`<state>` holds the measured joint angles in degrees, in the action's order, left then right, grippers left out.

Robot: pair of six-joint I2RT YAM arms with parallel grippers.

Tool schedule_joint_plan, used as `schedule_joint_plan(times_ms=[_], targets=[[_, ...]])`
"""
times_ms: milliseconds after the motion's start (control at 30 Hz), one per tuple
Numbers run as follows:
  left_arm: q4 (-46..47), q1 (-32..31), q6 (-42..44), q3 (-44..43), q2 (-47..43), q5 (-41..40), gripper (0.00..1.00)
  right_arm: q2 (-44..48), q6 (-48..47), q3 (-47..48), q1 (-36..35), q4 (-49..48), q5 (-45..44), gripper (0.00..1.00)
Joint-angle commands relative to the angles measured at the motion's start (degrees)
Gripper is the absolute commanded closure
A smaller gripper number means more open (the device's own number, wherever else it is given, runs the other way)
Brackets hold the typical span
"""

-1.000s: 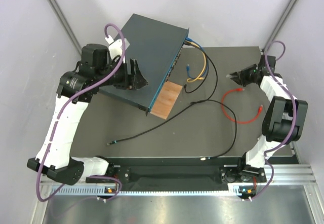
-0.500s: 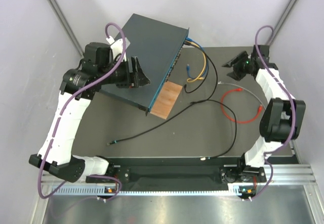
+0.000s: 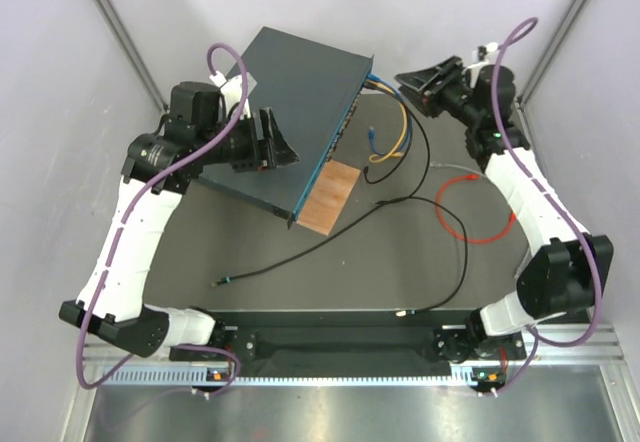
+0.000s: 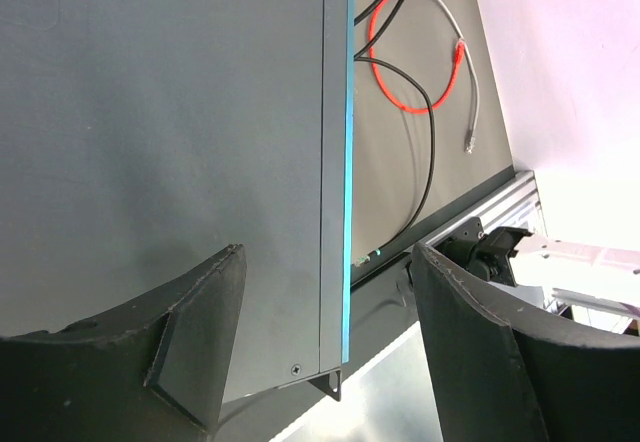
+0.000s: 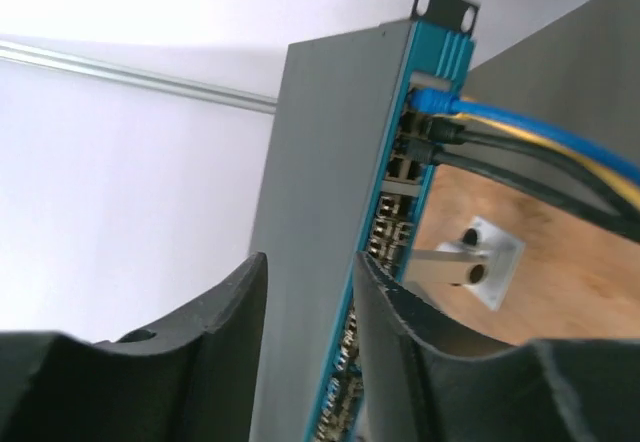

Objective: Pull the plug from the switch port

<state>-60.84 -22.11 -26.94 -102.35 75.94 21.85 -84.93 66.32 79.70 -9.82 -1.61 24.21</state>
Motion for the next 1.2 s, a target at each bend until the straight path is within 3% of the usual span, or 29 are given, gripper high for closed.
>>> schedule_joint_plan(times_ms=[0, 233, 533, 967, 1167], targets=[[2.7, 0.2, -0.1, -0.9, -0.1, 0.7, 0.28, -2.7, 7.5, -1.1, -3.8, -9.4, -4.3, 0.61], [1.7, 0.2, 1.1, -1.7, 0.9, 1.8, 0.28, -7.3, 11.6, -1.7, -8.5, -14.4, -14.0, 0.69], [0.0, 0.2, 3.6, -2.9, 1.8, 2.2, 0.28, -10.4, 15.2, -2.0, -13.1, -16.8, -23.9, 0.66], [-3.4, 0.2, 6.5, -5.0, 2.7, 1.9, 0.28, -11.2, 15.6, -3.1, -13.8, -18.1, -31.0, 0.66], [-3.4, 0.2, 6.5, -4.6, 2.6, 2.0, 0.28, -13.0, 16.6, -3.1, -13.6, -19.8, -30.0, 0.68]])
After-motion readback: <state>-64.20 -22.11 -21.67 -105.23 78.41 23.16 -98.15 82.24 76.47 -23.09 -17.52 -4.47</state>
